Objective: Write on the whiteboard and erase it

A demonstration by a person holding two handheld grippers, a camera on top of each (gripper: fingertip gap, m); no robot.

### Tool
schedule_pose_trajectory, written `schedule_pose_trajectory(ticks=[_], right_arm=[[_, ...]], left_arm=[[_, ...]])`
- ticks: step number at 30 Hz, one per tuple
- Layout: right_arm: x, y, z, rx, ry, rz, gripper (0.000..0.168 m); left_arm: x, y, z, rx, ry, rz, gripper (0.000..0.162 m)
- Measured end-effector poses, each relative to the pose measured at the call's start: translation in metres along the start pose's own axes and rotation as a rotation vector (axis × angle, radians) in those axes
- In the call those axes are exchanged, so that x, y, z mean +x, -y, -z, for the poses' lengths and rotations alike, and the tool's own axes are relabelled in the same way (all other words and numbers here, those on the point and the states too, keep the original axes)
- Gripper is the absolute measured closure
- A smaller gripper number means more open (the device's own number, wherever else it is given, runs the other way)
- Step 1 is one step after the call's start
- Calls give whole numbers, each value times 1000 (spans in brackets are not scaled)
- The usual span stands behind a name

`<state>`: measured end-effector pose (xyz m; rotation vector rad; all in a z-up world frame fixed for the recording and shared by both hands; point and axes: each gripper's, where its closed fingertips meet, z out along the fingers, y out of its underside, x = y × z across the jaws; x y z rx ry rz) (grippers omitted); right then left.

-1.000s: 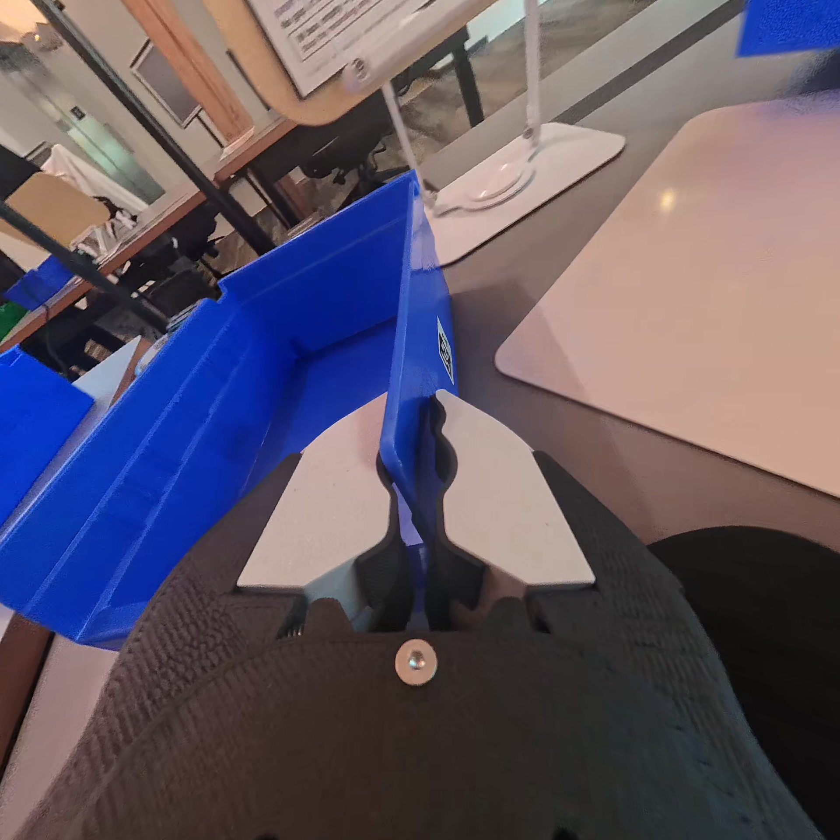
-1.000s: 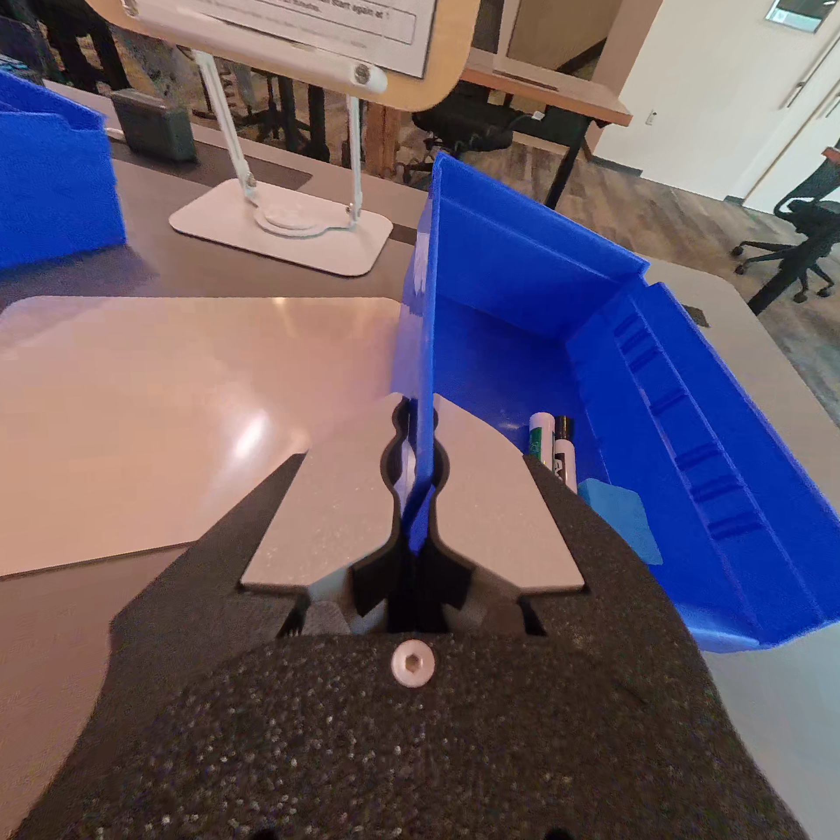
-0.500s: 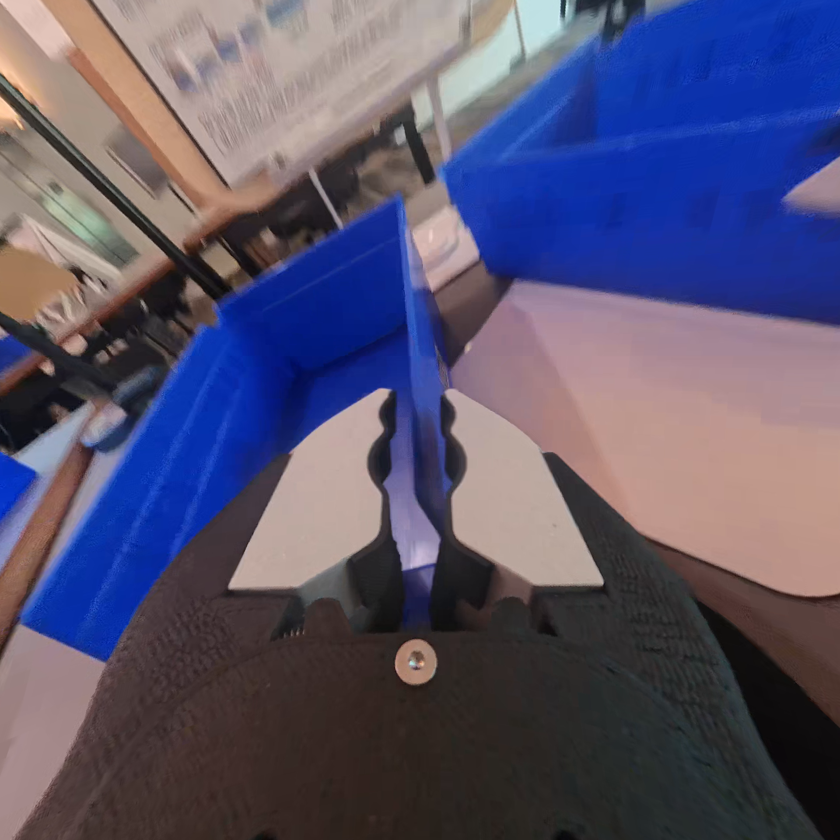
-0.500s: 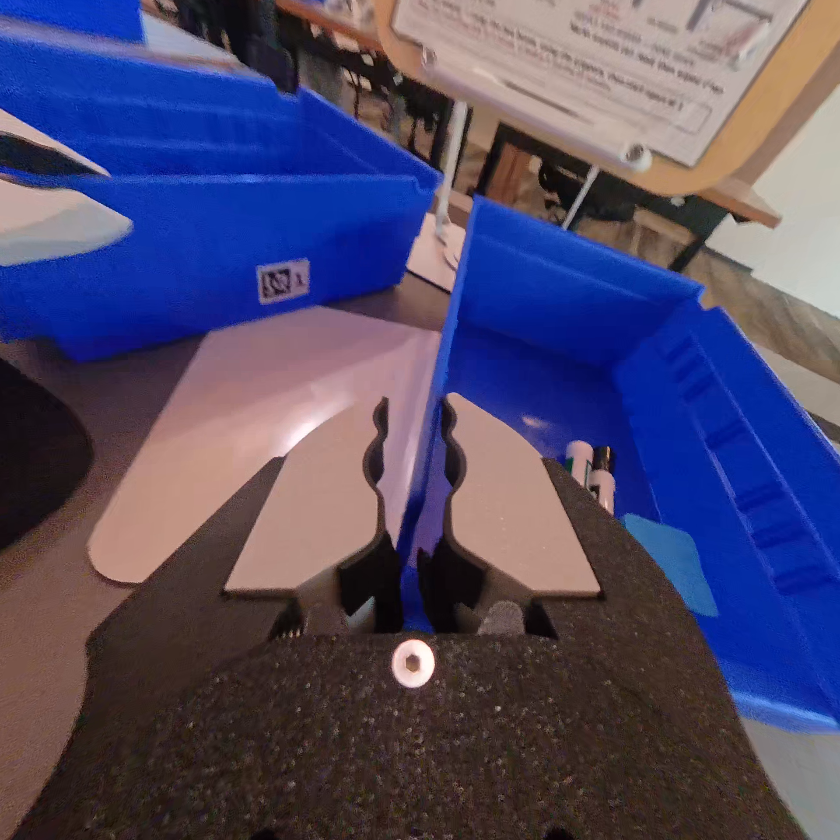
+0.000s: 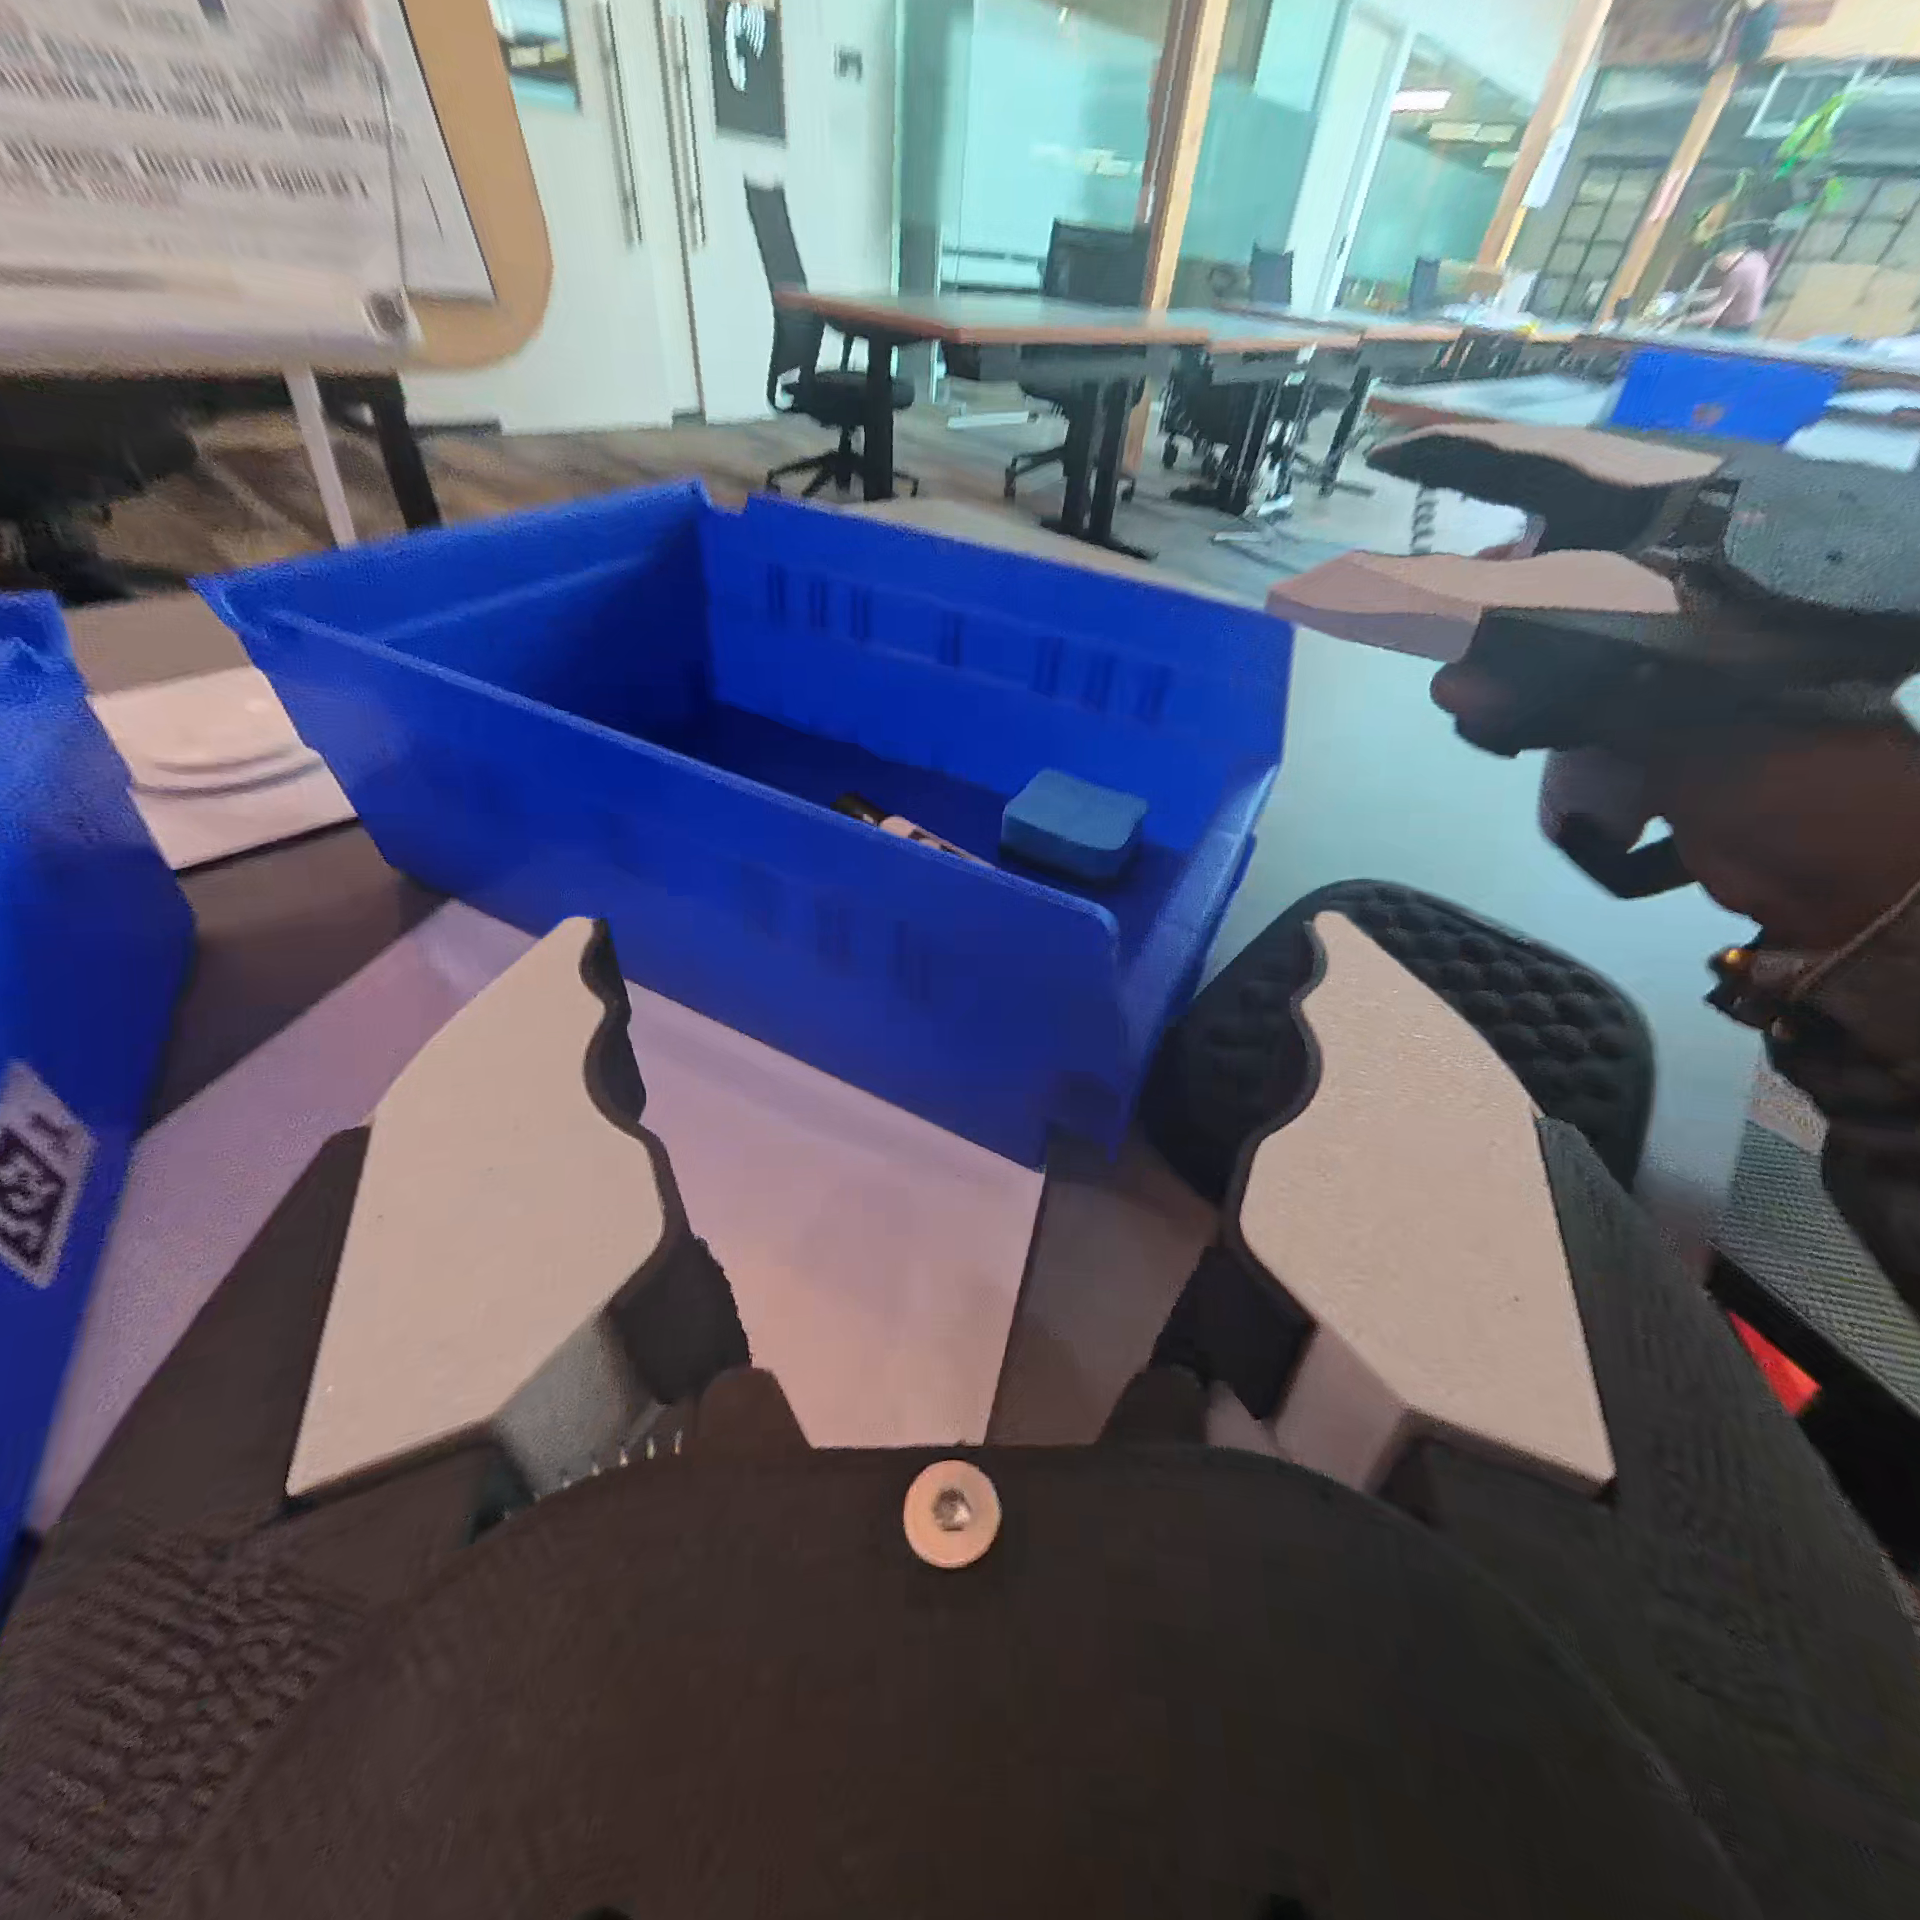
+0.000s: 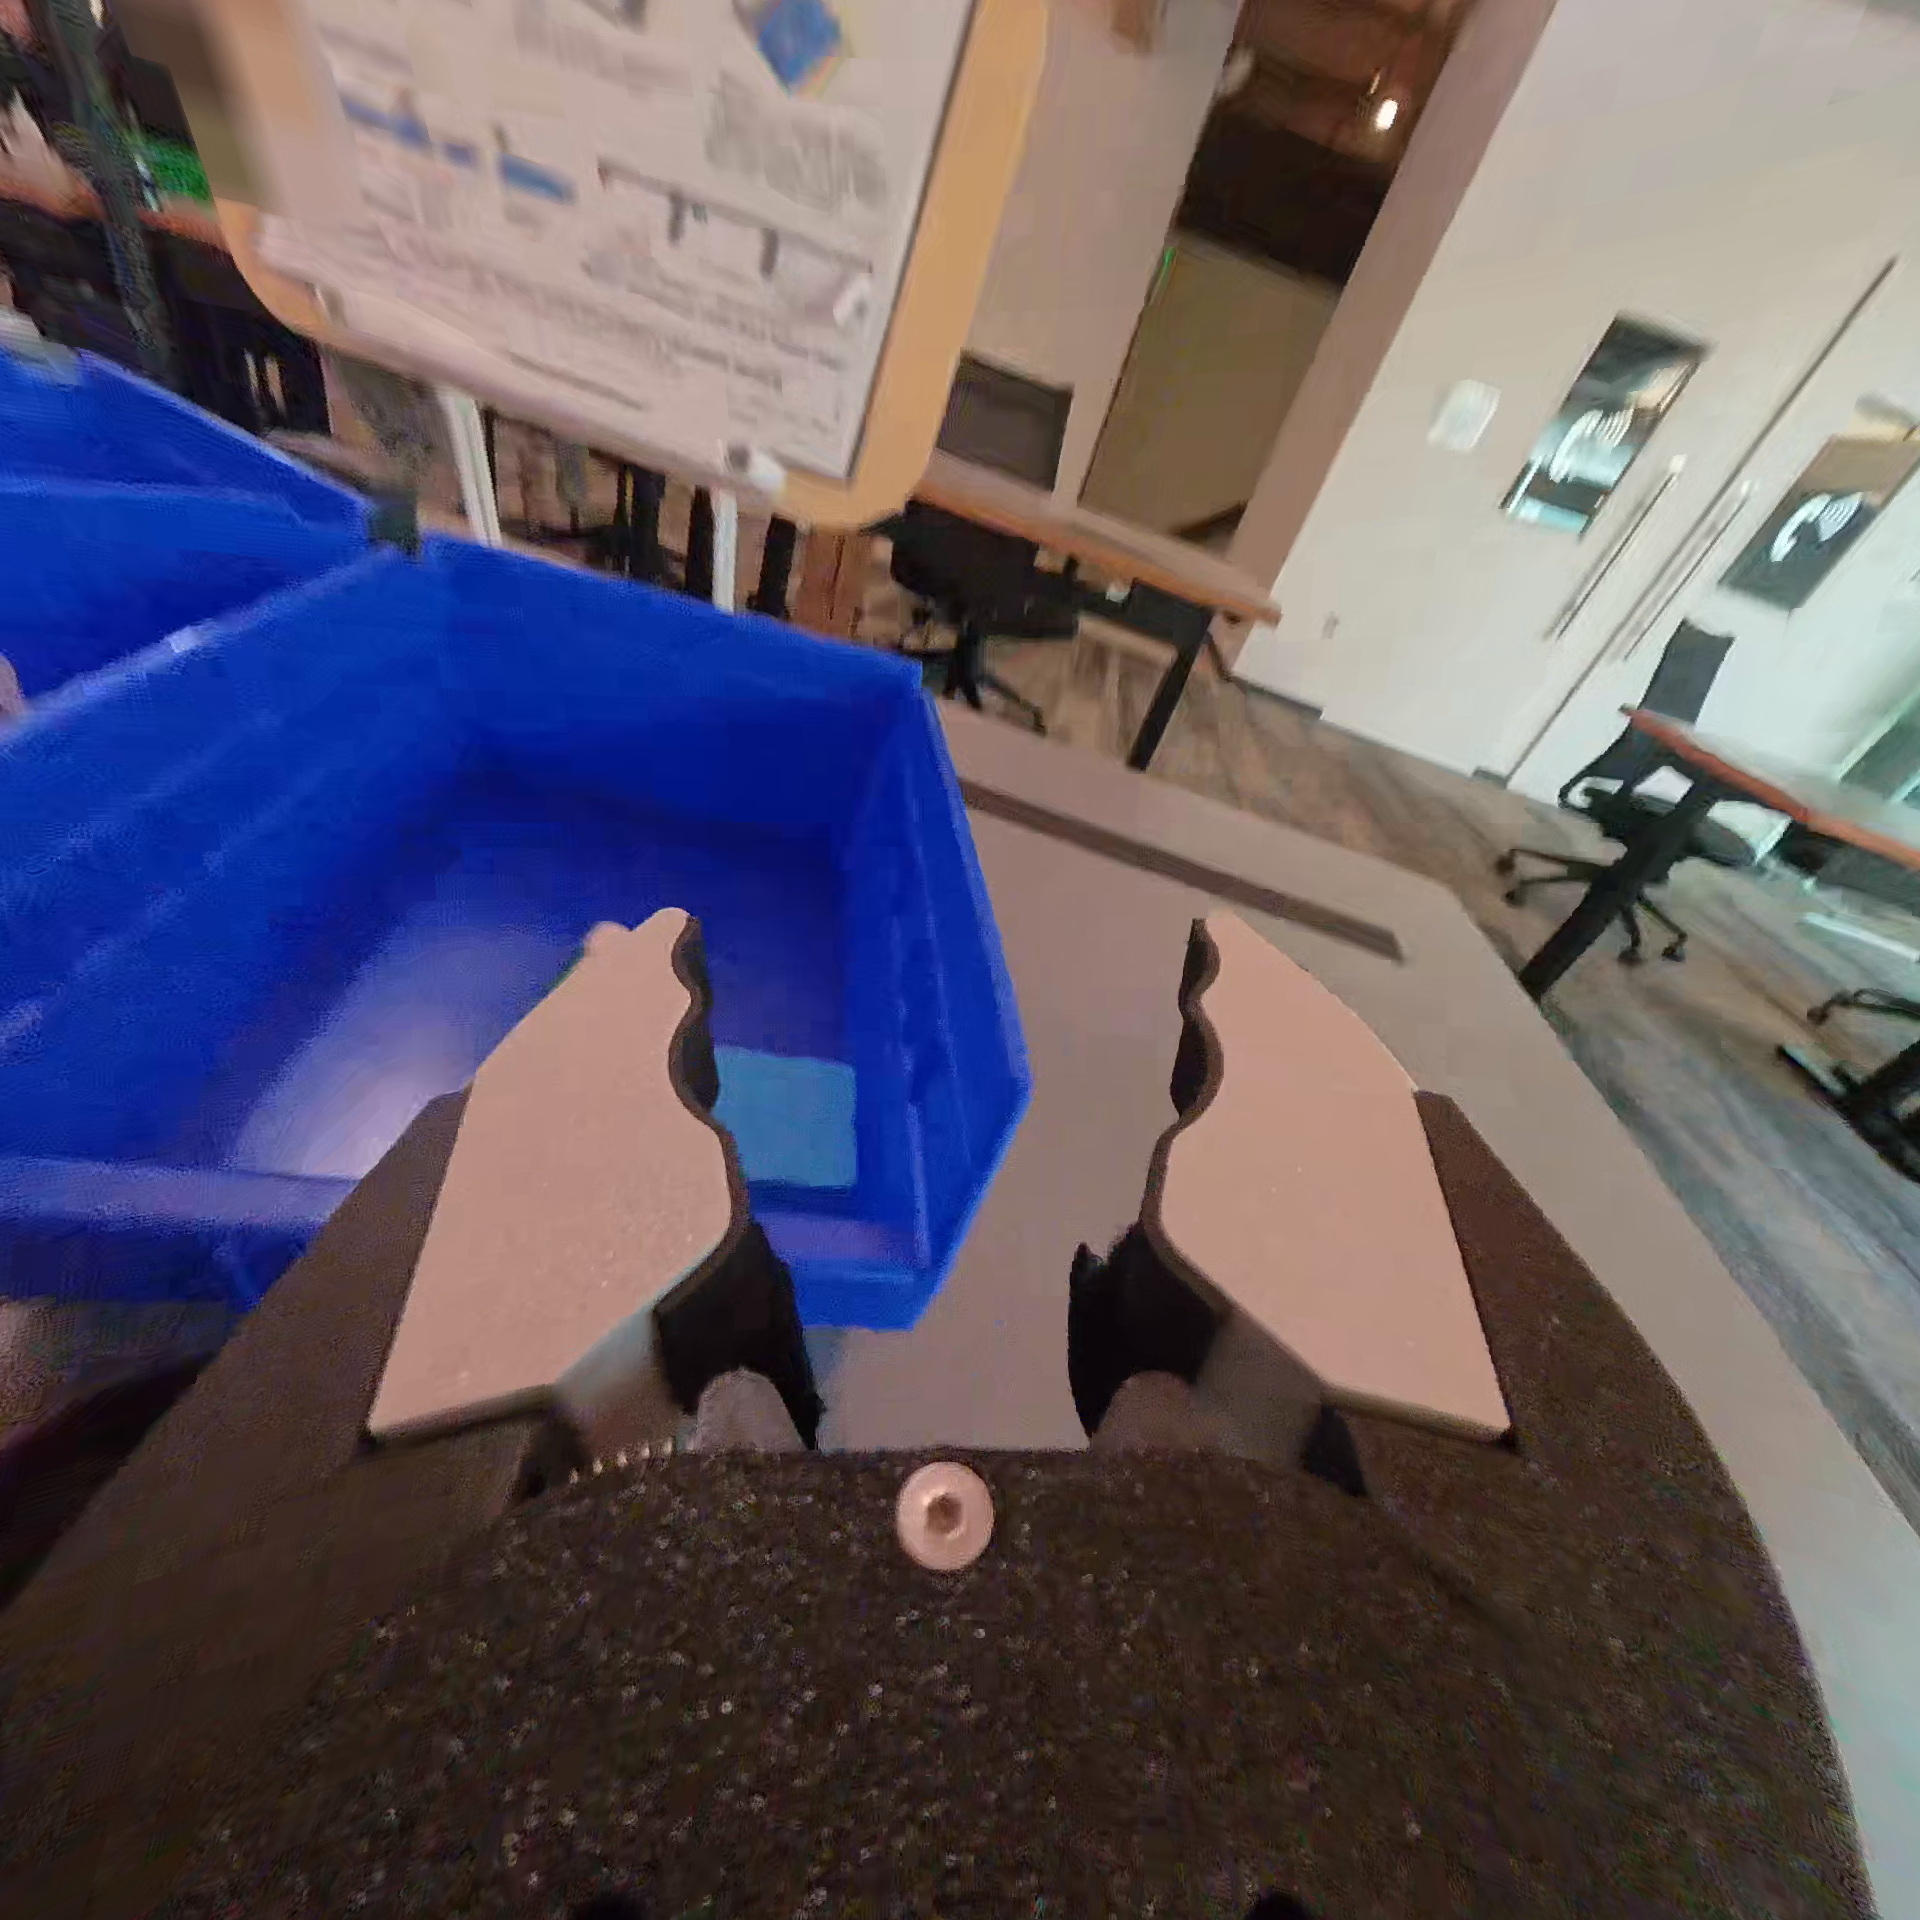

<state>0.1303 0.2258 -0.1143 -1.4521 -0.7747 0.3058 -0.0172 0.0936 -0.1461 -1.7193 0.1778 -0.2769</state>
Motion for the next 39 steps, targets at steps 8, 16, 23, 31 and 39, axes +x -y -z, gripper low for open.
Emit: schedule_pose_trajectory(ticks=[8, 16, 23, 31, 39], right_arm=[[-20, -79, -47, -326, 311, -71, 157], [-38, -47, -9, -339, 124, 82, 159], [-66, 42, 26, -152, 64, 63, 157], [-182, 118, 5, -42, 229, 94, 156], [-369, 177, -40, 147, 549, 149, 155]], left_arm=[[2, -39, -46, -164, 89, -108, 80], [-39, -18, -25, -125, 341, -269, 135], [-42, 66, 44, 57, 390, -361, 141], [-105, 97, 167, 63, 592, -397, 143], [-187, 93, 330, 19, 974, -437, 143]])
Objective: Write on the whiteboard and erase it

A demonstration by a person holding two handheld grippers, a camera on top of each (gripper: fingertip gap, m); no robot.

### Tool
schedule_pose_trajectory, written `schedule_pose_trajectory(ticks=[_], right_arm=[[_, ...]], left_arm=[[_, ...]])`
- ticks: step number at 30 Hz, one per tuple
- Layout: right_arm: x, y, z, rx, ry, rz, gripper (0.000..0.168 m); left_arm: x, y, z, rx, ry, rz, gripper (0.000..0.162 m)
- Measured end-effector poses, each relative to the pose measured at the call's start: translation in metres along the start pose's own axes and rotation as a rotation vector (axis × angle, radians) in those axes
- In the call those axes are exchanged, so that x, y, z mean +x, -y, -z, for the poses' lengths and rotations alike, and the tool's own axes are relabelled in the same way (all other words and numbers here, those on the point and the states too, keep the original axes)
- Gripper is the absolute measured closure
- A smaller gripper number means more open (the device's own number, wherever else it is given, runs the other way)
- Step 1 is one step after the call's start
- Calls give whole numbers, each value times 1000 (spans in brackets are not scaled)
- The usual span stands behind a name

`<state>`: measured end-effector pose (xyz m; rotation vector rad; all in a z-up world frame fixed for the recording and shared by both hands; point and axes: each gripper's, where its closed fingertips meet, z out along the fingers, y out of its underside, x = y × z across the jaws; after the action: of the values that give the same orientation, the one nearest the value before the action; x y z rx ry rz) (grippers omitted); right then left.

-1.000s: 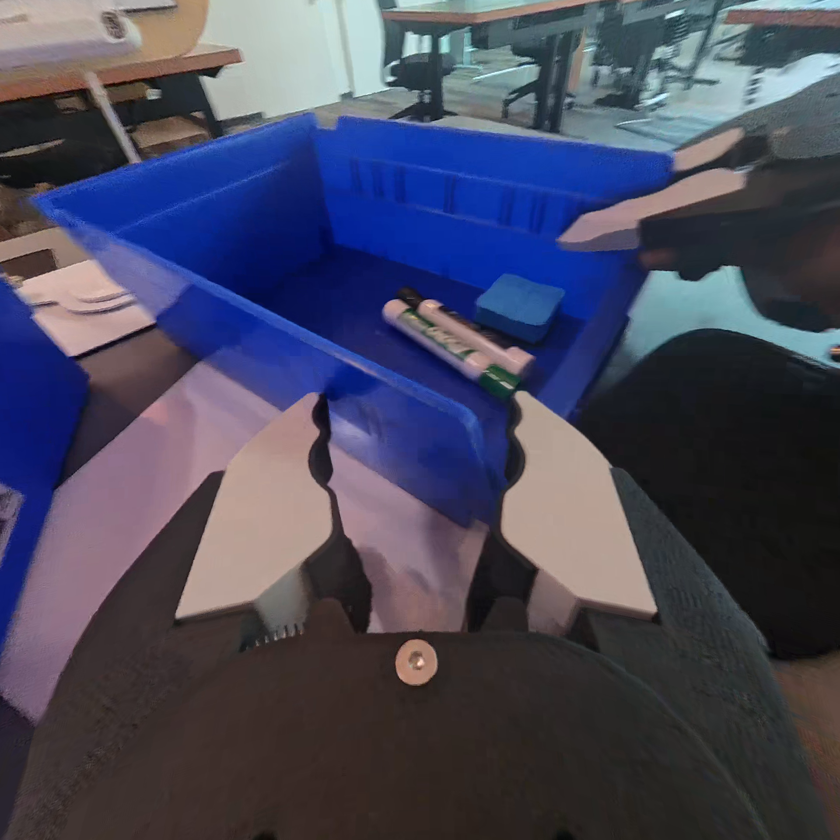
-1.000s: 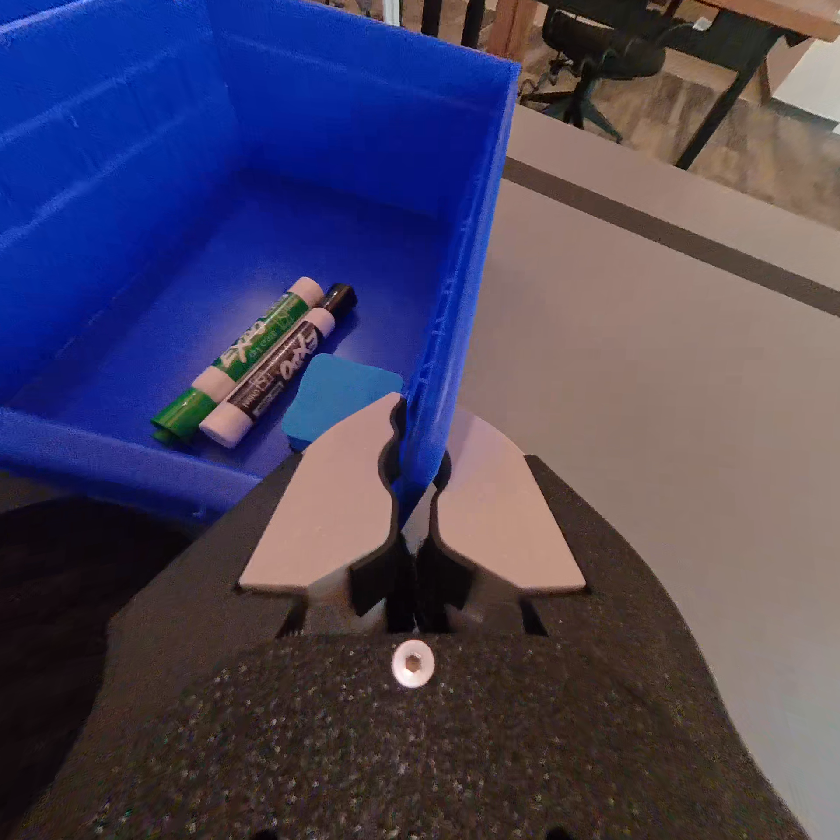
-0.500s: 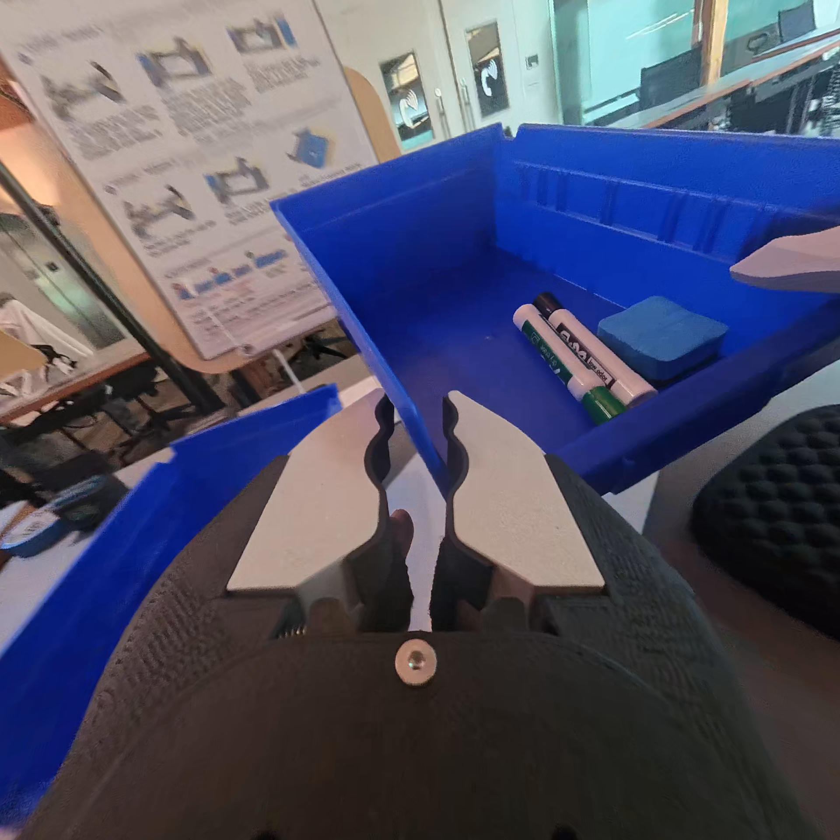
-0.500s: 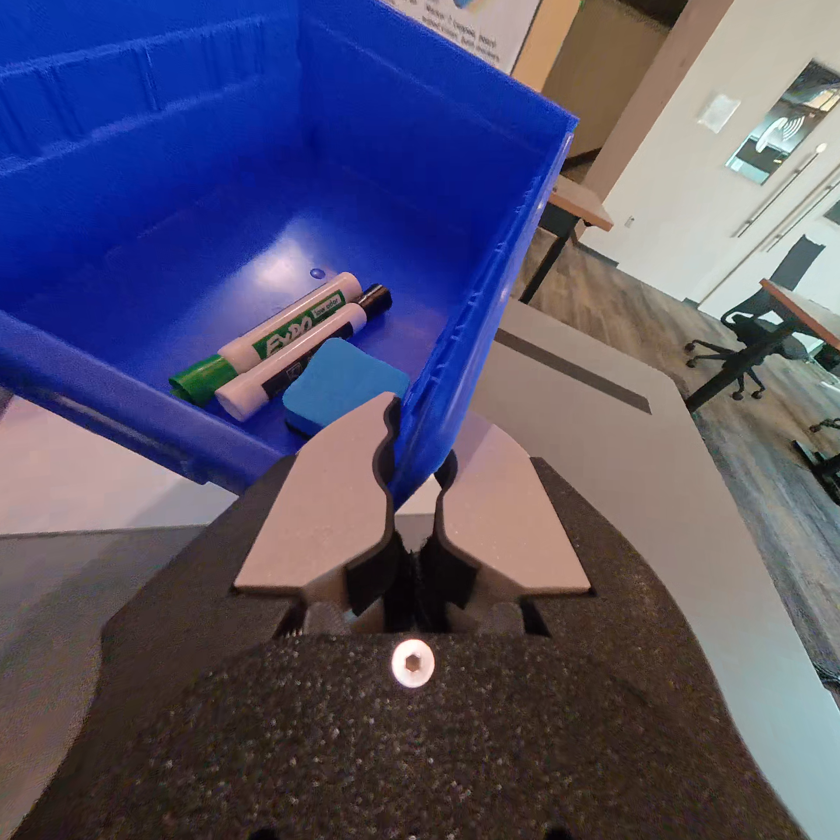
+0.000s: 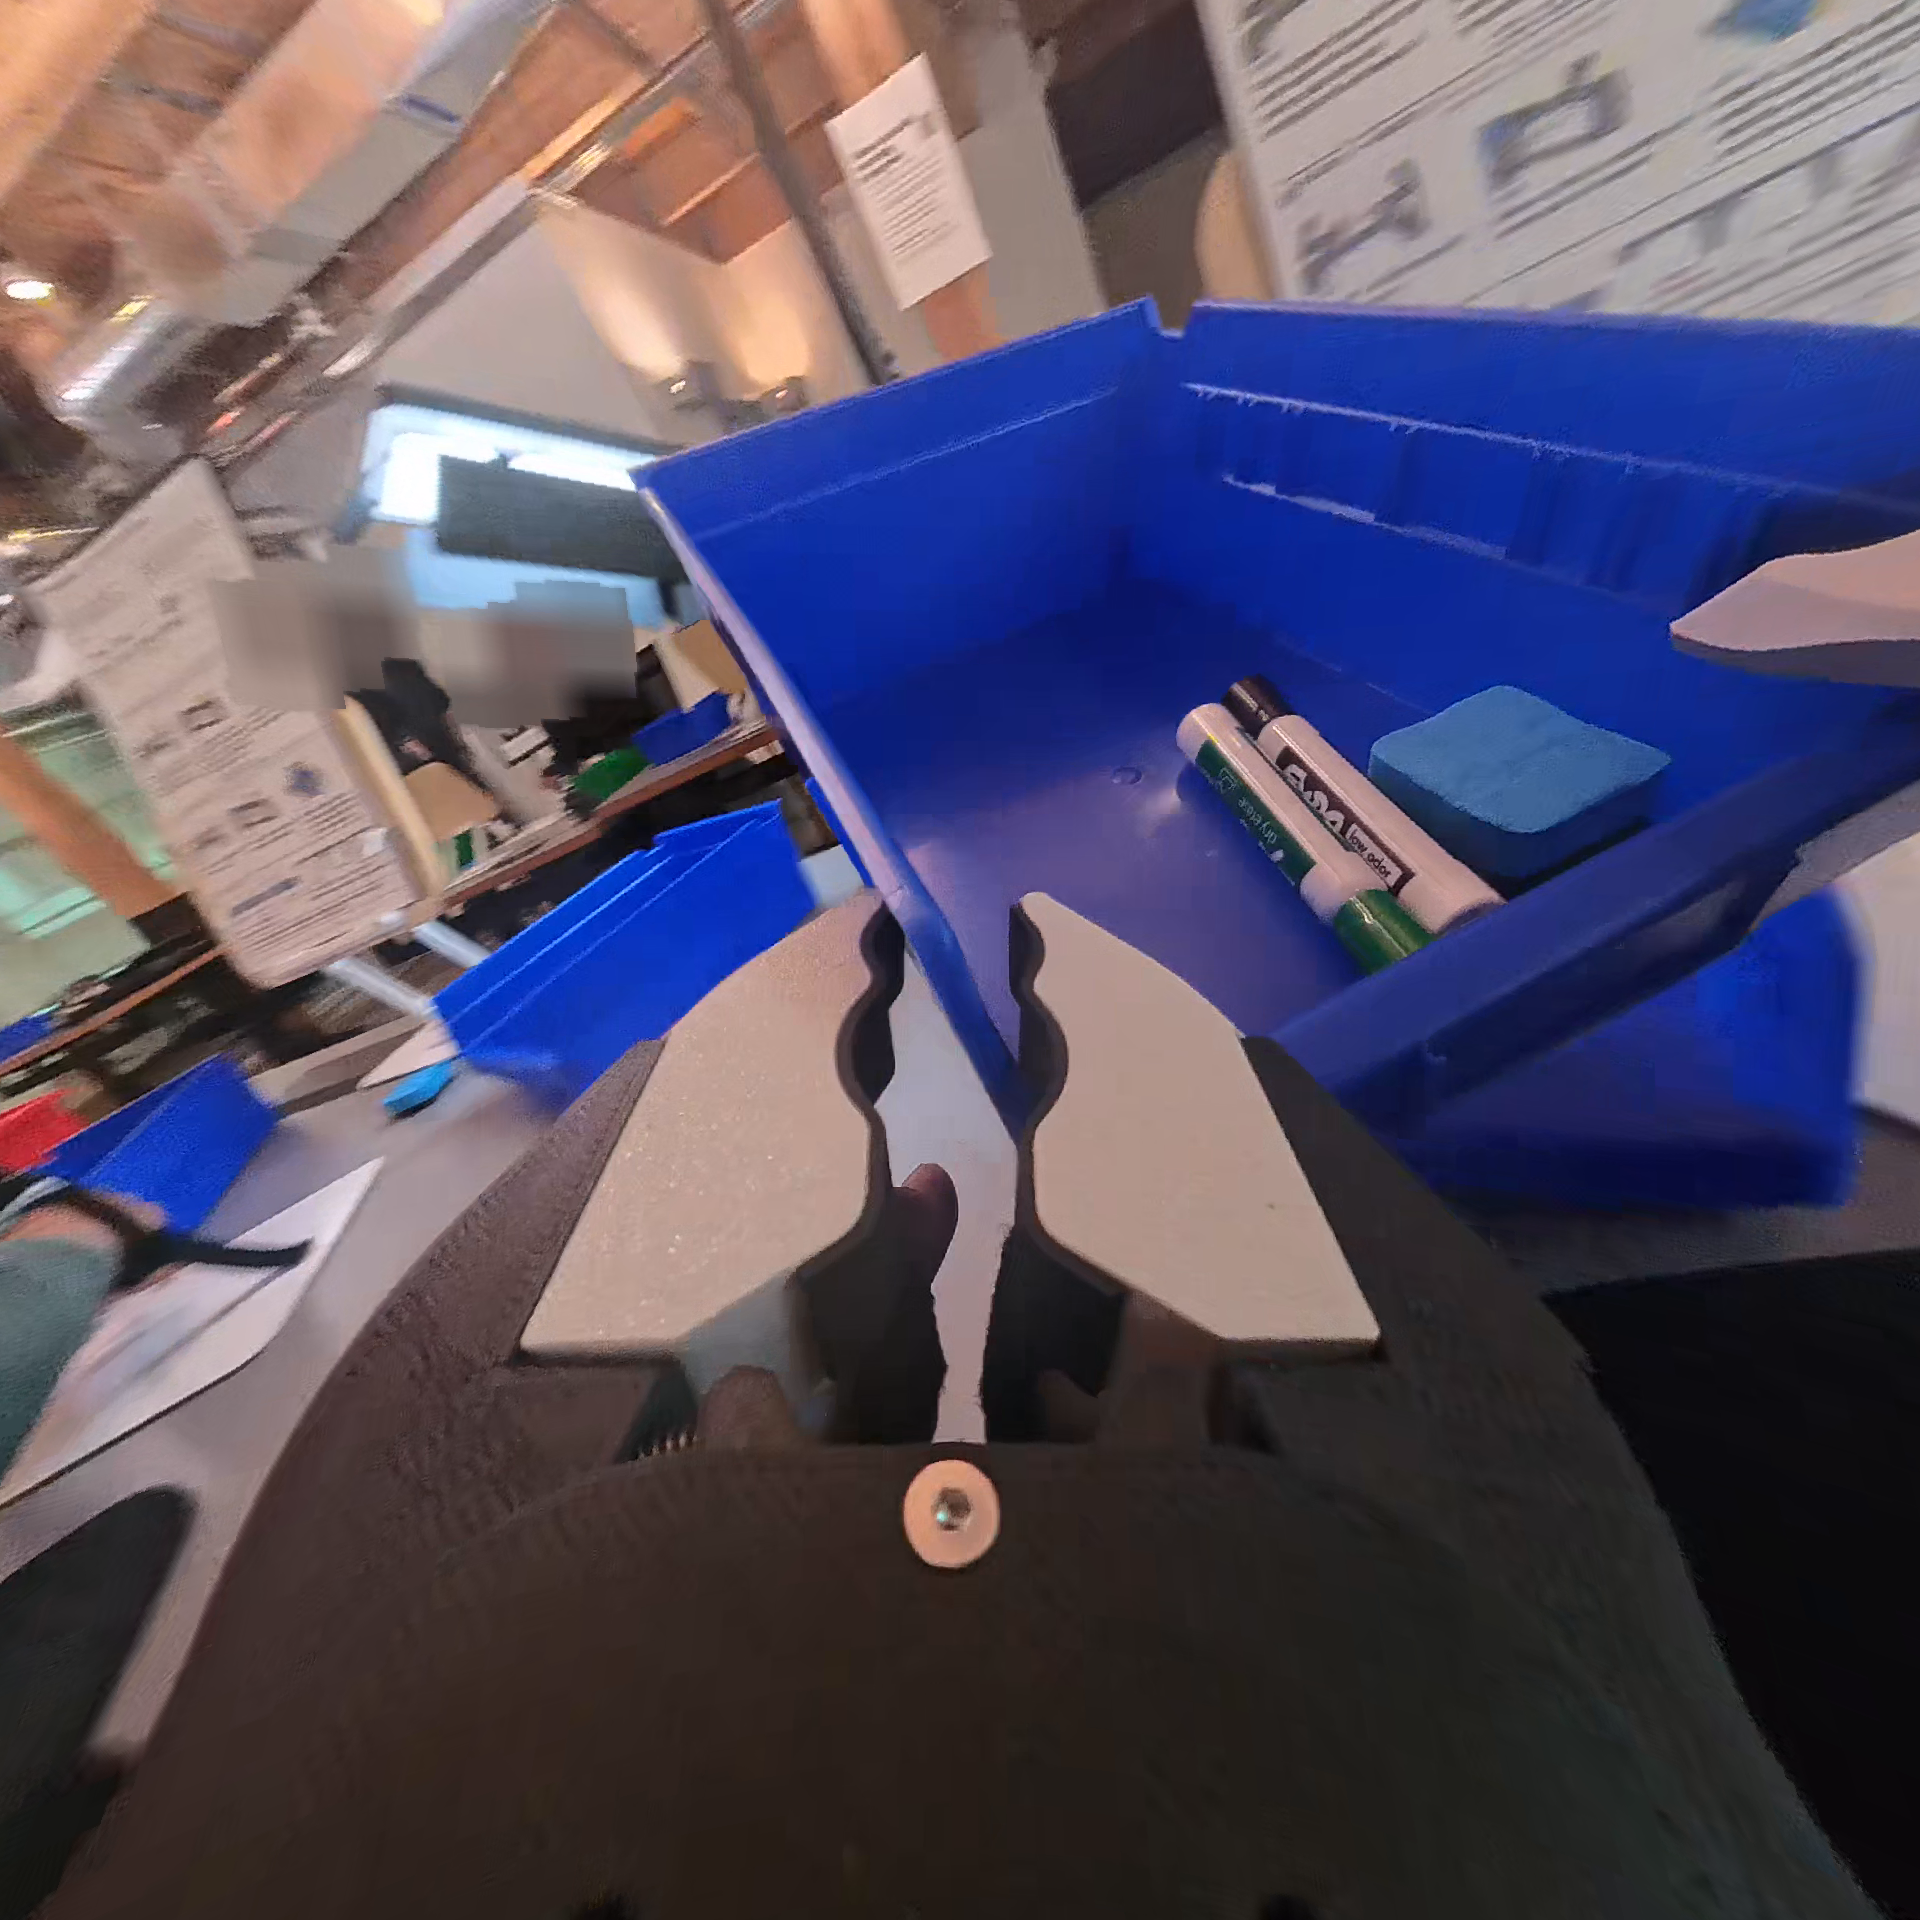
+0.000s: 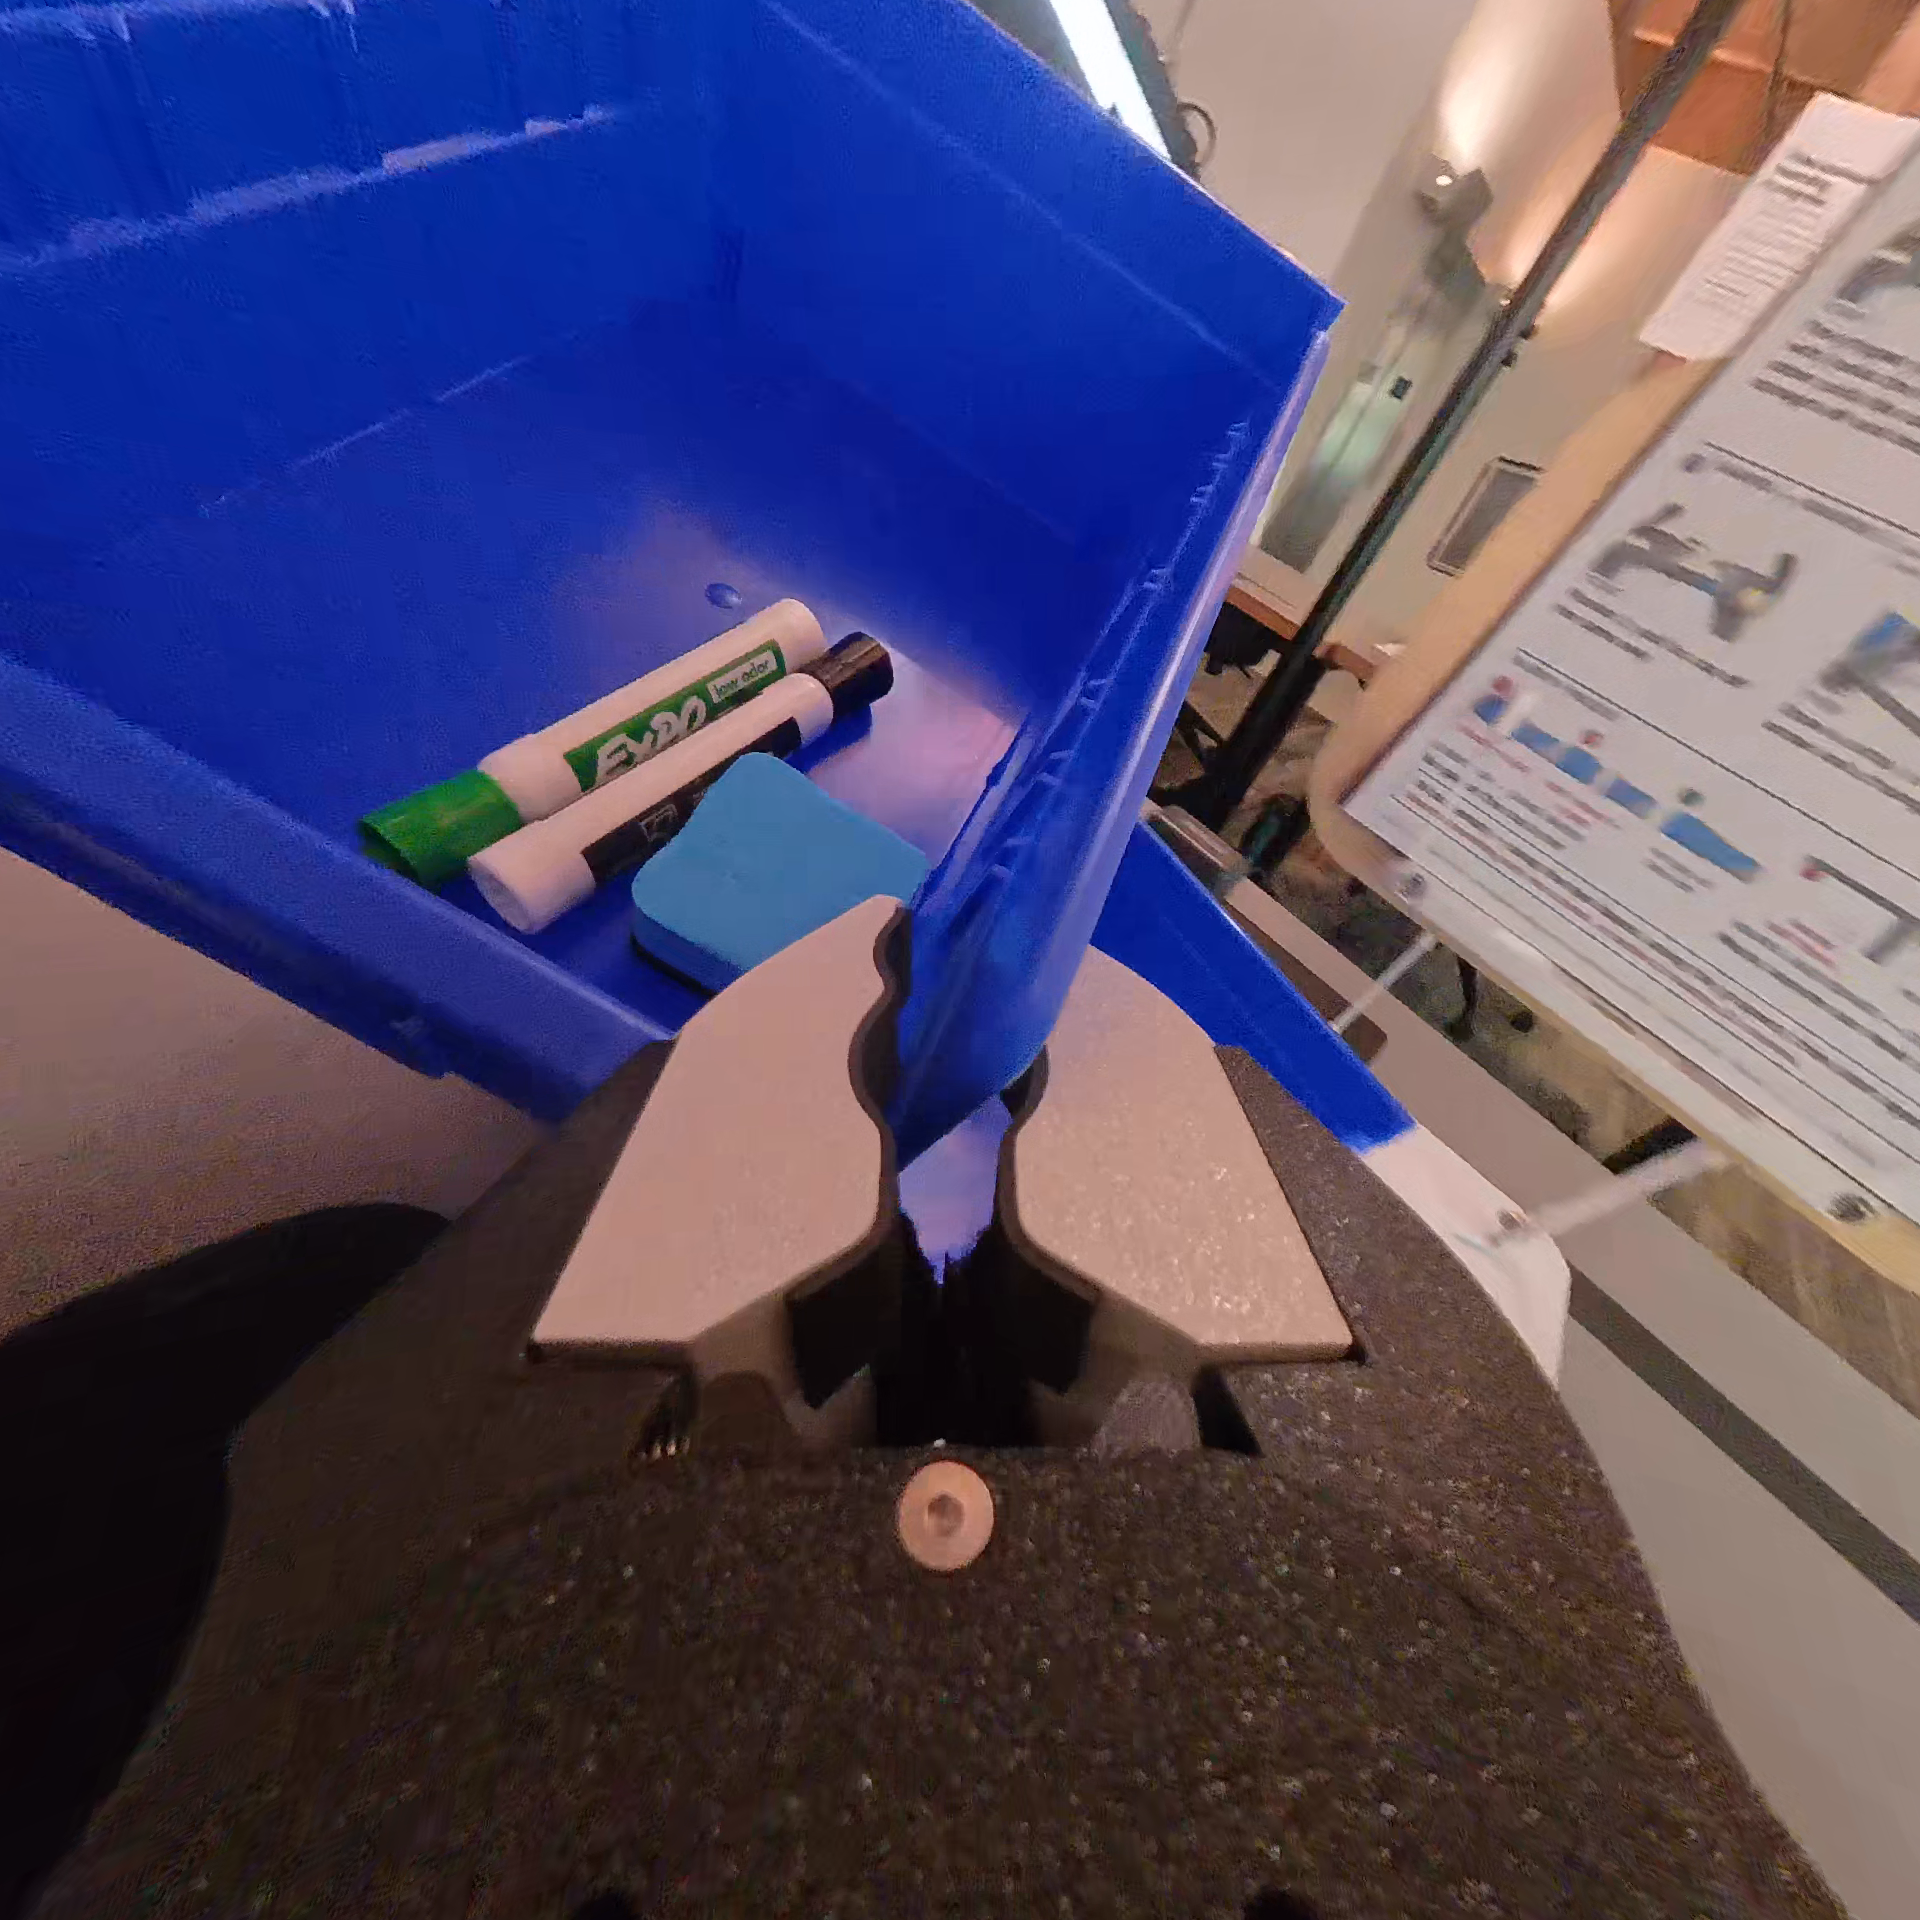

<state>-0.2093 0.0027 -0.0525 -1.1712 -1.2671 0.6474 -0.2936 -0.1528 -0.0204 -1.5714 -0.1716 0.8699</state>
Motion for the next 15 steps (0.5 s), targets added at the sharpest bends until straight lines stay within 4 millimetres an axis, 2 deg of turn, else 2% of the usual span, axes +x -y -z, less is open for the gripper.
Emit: schedule_pose_trajectory(ticks=[4, 7, 11, 15], right_arm=[[-73, 14, -47, 48, 141, 9, 154], [-119, 11, -71, 27, 229, 23, 152], [-161, -10, -89, -49, 304, 50, 151], [-184, -41, -96, -150, 354, 88, 148]], left_arm=[[-64, -38, 24, -83, 132, -22, 145], [-94, -73, 38, -142, 192, 4, 146], [-109, -125, 43, -217, 211, 89, 148], [-108, -164, 39, -259, 200, 169, 151]])
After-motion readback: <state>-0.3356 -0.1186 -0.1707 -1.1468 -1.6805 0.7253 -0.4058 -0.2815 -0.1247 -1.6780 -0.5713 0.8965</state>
